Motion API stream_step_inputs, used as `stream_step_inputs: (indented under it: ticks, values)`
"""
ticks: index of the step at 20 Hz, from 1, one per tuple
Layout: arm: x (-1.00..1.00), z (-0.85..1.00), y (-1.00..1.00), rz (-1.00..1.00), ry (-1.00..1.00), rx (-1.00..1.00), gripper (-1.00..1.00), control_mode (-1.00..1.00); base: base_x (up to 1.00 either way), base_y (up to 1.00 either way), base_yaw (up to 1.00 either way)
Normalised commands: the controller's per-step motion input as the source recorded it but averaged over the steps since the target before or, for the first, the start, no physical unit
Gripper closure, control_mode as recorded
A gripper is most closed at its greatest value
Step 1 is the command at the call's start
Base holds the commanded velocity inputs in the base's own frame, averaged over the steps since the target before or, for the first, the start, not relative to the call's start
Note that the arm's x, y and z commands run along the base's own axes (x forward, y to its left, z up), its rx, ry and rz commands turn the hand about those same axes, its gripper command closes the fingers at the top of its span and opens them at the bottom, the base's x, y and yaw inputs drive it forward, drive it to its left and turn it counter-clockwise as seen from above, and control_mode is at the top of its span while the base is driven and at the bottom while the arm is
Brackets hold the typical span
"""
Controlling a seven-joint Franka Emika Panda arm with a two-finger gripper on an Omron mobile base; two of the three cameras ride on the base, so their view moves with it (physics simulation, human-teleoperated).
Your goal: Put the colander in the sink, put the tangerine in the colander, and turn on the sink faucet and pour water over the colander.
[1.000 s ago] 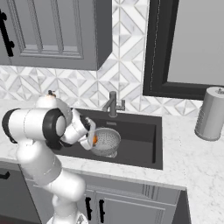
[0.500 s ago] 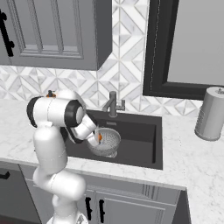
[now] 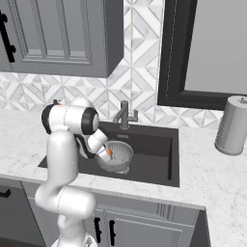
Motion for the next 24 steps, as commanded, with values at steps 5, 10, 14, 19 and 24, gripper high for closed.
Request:
stream_step_inputs:
  ticks: [5, 10, 14, 19, 24]
  values:
    - [0.14, -0.67, 0.08, 0.05, -0.05, -0.03, 1.0, -1.0, 0.0, 0.0, 0.0]
    - [0.11, -0.8, 0.04, 0.06, -0.05, -0.02, 1.0, -1.0, 0.0, 0.0, 0.0]
    - [0.0, -0.56, 0.01, 0.07, -0.14, -0.01, -1.0, -1.0, 0.0, 0.0, 0.0]
    - [-0.05, -0.16, -0.09, 0.11, -0.2, 0.0, -1.0, -1.0, 0.0, 0.0, 0.0]
    - [-0.12, -0.03, -0.06, 0.13, -0.12, 0.0, -1.0, -1.0, 0.0, 0.0, 0.0]
